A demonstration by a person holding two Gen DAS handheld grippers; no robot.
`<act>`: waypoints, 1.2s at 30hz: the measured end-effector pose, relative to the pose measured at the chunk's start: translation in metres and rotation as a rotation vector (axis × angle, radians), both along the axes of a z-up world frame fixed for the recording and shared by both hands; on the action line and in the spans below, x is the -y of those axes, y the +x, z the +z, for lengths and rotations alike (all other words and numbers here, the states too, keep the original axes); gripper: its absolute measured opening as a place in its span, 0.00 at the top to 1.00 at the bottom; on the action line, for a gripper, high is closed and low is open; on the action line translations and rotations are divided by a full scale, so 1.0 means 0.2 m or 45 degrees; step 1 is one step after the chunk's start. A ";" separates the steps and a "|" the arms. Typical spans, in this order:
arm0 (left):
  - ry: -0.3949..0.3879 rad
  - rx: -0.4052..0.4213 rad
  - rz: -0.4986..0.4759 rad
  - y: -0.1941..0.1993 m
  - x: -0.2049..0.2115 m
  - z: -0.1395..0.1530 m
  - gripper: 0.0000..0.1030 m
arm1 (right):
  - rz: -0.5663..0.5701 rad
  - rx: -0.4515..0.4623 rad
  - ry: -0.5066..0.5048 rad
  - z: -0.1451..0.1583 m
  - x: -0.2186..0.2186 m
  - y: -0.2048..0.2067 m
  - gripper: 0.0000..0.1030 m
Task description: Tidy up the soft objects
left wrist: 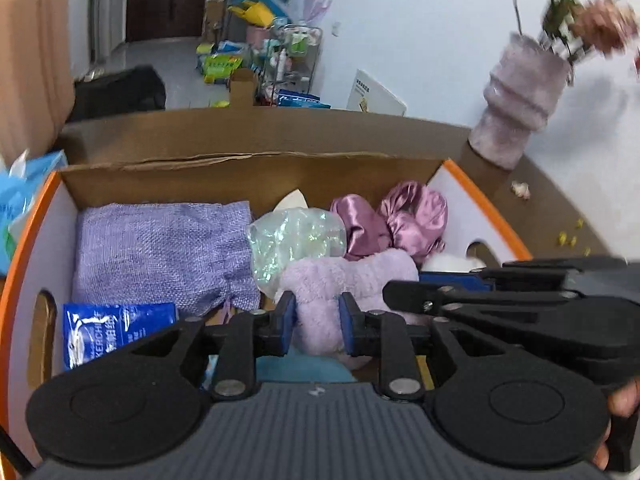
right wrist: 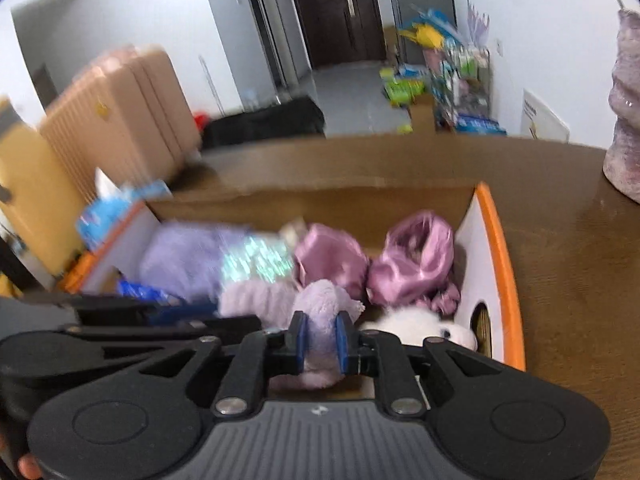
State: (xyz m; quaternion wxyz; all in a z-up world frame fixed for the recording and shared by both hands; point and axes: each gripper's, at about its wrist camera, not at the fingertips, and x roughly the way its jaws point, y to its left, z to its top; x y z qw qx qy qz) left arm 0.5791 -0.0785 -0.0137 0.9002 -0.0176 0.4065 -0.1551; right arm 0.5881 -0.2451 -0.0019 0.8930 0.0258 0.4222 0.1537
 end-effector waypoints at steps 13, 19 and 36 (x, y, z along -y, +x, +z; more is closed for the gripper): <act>0.057 0.150 0.059 -0.20 -0.16 0.38 0.48 | -0.035 0.114 0.060 0.35 0.08 -0.19 0.72; 0.077 0.289 0.100 -0.47 -0.29 0.65 0.31 | -0.059 0.300 0.061 0.65 0.18 -0.46 0.49; 0.067 0.720 0.330 -0.96 -0.36 0.60 0.03 | -0.219 0.820 -0.007 0.57 0.16 -0.91 0.07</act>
